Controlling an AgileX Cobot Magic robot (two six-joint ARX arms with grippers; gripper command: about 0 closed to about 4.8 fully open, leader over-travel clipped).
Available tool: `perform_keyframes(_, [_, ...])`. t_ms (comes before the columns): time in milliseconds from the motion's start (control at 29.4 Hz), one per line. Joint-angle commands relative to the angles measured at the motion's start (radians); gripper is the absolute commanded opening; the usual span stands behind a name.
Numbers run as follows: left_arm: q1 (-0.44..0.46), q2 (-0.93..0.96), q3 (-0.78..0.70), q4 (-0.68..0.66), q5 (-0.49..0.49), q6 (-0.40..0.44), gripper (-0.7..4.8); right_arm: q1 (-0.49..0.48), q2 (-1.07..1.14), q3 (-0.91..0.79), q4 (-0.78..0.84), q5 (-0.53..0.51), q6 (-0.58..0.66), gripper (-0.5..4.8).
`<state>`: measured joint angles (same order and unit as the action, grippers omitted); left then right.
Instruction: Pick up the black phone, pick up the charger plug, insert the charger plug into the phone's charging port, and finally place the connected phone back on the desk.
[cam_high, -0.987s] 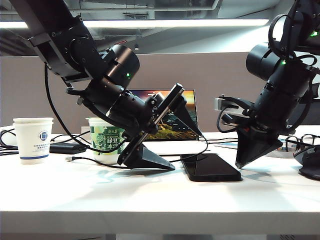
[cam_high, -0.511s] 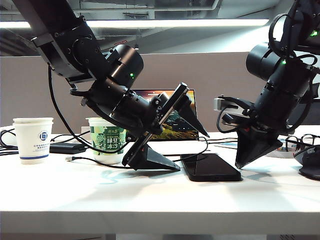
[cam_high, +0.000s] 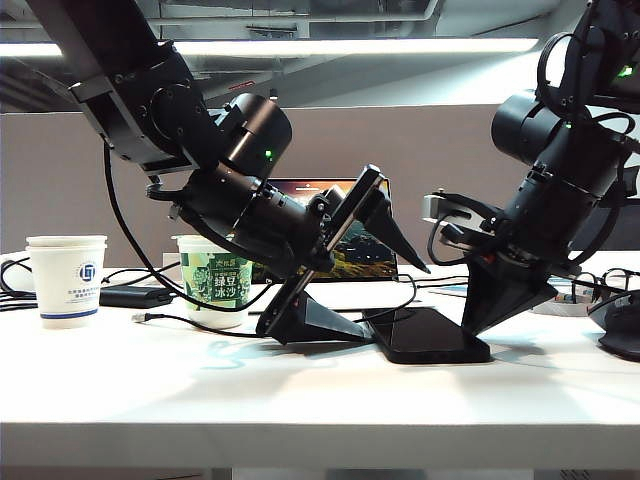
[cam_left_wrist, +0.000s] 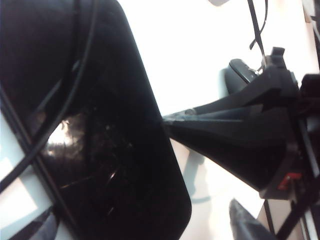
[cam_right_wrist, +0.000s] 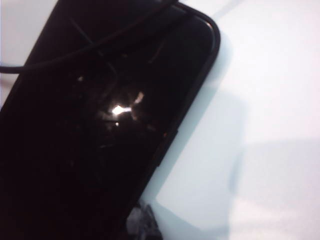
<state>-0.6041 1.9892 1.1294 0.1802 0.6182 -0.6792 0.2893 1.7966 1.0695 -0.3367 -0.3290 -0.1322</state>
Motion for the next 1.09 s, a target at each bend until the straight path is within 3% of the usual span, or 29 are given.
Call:
perform_keyframes(34, [-0.009,0.021,-0.009,-0.031,0.017,-0.014,4.79,0.002,0.014,-0.002,-0.021,-0.043,-0.008,-0.01])
perform_keyframes(443, [-0.017,0.023,-0.009,0.039,0.044,-0.036,4.79,0.002,0.014,-0.002,-0.023,-0.13,-0.045,-0.01])
perform_keyframes(647, [-0.016,0.023,-0.009,0.046,0.101,-0.036,4.79,0.002,0.013,-0.001,-0.025,-0.185,-0.086,-0.01])
perform_keyframes(817, [-0.016,0.023,-0.009,0.047,0.164,-0.035,4.79,0.002,0.013,-0.001,-0.022,-0.198,-0.086,-0.01])
perform_keyframes(1089, [-0.016,0.023,-0.009,0.047,0.167,-0.035,4.79,0.002,0.013,-0.001,-0.023,-0.197,-0.086,-0.01])
